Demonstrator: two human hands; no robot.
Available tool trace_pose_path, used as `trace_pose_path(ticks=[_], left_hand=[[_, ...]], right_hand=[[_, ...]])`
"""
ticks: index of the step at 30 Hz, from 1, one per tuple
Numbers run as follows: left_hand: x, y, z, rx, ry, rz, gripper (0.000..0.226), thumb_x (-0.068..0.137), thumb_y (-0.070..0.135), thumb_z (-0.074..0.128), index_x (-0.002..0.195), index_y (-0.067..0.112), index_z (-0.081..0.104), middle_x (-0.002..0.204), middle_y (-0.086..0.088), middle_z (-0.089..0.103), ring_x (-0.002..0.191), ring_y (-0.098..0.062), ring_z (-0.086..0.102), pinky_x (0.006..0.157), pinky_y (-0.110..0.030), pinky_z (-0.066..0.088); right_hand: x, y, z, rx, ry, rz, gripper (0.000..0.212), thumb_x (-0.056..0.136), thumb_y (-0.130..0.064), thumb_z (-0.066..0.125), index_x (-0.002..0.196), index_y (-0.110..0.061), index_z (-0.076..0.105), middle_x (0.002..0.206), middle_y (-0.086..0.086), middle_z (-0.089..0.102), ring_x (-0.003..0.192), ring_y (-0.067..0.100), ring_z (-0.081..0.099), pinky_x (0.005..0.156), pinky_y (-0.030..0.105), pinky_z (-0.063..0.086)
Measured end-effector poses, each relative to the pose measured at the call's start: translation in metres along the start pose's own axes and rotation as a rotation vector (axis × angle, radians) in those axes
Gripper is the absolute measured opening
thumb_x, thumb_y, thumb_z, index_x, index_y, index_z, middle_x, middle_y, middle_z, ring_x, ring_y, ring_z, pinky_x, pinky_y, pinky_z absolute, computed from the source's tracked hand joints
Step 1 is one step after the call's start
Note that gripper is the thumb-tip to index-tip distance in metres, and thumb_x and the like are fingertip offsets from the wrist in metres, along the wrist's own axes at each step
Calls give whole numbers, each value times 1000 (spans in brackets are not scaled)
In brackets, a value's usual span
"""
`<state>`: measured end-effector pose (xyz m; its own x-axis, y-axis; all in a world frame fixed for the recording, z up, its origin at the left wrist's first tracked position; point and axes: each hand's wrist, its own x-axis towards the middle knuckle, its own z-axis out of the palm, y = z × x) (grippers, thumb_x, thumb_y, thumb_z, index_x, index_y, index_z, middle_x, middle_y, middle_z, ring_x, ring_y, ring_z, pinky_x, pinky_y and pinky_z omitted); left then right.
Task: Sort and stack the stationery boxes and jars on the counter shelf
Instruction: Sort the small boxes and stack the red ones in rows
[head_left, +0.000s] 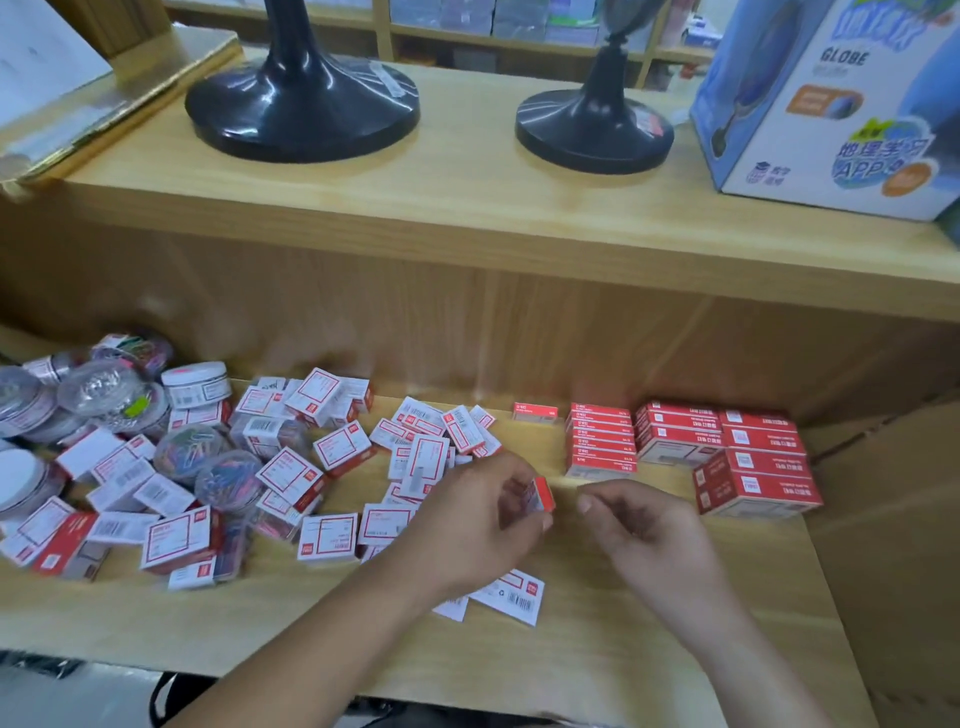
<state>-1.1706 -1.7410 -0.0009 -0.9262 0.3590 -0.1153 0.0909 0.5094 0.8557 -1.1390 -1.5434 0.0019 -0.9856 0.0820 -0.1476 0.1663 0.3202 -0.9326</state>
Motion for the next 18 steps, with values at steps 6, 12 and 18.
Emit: trace_pose_path(ticks=[6,12,18], left_hand=[[-24,9,-7,-544,-43,-27,34,92,-5,68,118,14,59,109,-2,76,108,-16,71,92,-24,54],[-30,2,-13,-478,45,-5,40,89,-1,74,119,24,64,106,5,75,101,-16,70,89,-31,57],[-24,2,-19,-358,152,-10,26,90,13,78,108,32,73,91,11,71,81,-8,65,72,-25,53]], right_hand=[[-10,-23,7,384,-50,140,19,90,6,64,105,-4,72,87,17,76,72,28,71,59,31,58],[-10,-32,12,476,-5,117,27,82,12,69,107,1,70,91,24,74,76,30,71,65,32,60],[-3,-40,14,307,-63,73,22,86,5,71,100,-11,77,91,11,78,83,19,71,69,27,60]])
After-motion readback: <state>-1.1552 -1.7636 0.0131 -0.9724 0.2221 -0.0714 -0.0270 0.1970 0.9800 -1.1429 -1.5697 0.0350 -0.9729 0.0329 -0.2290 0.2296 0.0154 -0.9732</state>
